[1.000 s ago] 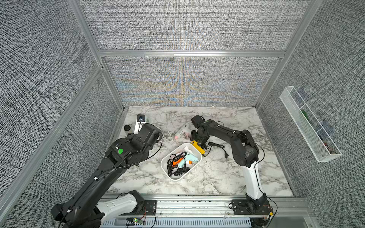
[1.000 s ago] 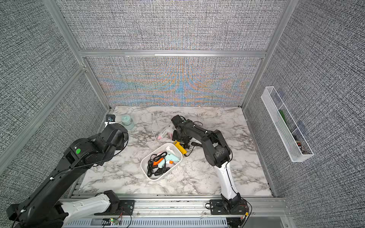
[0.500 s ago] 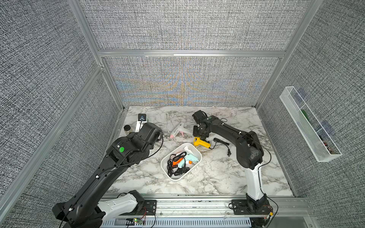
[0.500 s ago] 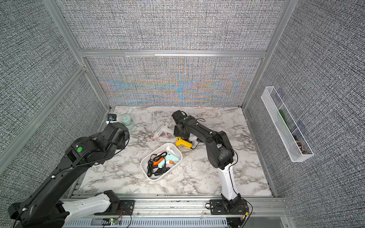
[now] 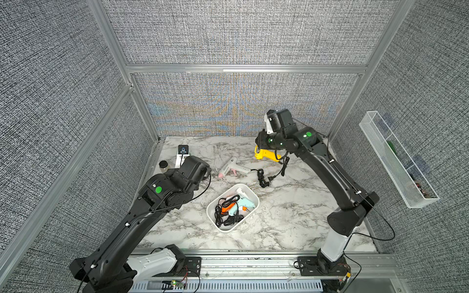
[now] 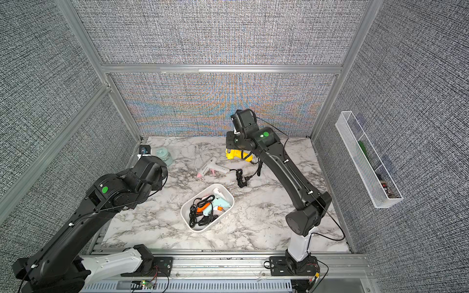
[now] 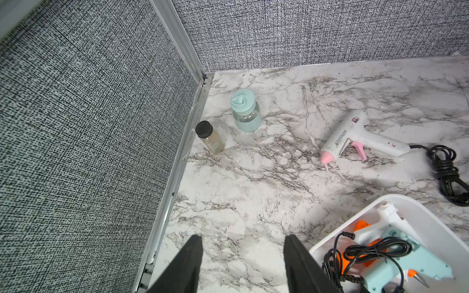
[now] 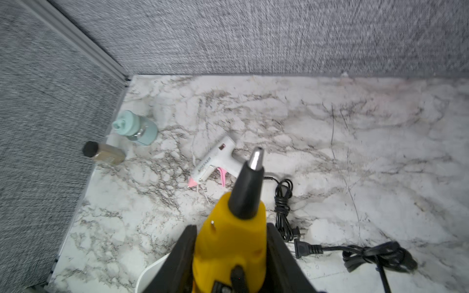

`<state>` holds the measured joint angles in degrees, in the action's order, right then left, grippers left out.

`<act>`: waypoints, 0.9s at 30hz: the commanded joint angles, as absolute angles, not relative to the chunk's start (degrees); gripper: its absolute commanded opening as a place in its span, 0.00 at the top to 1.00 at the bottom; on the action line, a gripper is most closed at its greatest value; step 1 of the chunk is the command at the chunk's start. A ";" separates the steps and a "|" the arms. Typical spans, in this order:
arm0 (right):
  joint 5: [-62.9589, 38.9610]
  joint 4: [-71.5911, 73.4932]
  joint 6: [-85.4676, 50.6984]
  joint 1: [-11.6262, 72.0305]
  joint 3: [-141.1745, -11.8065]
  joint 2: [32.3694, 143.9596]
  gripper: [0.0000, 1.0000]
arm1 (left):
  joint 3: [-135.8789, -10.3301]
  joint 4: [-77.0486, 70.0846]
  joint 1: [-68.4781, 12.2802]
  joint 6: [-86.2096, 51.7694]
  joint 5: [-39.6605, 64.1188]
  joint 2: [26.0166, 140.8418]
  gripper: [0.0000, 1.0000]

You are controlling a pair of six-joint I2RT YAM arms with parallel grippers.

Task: Put the hot melt glue gun into the storage box
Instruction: Pick up the hot melt adhesive gun from the center of the board, then place the hot melt adhesive gun in the storage box.

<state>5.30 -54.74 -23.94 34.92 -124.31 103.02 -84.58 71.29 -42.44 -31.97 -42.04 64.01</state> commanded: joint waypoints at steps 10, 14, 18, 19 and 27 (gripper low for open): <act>-7.04 -59.24 -10.11 46.68 -132.48 103.65 1.00 | -84.37 71.48 -40.88 -38.26 -42.76 62.53 0.43; -8.21 -58.64 -5.73 52.19 -130.30 103.45 1.00 | -84.79 72.52 -40.20 -39.14 -43.45 62.31 0.43; -12.19 -57.48 -3.22 56.53 -129.86 103.08 1.00 | -84.92 73.94 -39.05 -40.75 -44.60 61.60 0.43; -14.02 -57.01 -3.31 57.06 -129.90 102.90 1.00 | -84.75 74.04 -38.76 -41.24 -44.60 61.22 0.43; -21.53 -53.88 -0.62 59.31 -125.43 100.33 1.00 | -76.00 62.21 -33.74 -41.70 -31.82 55.15 0.33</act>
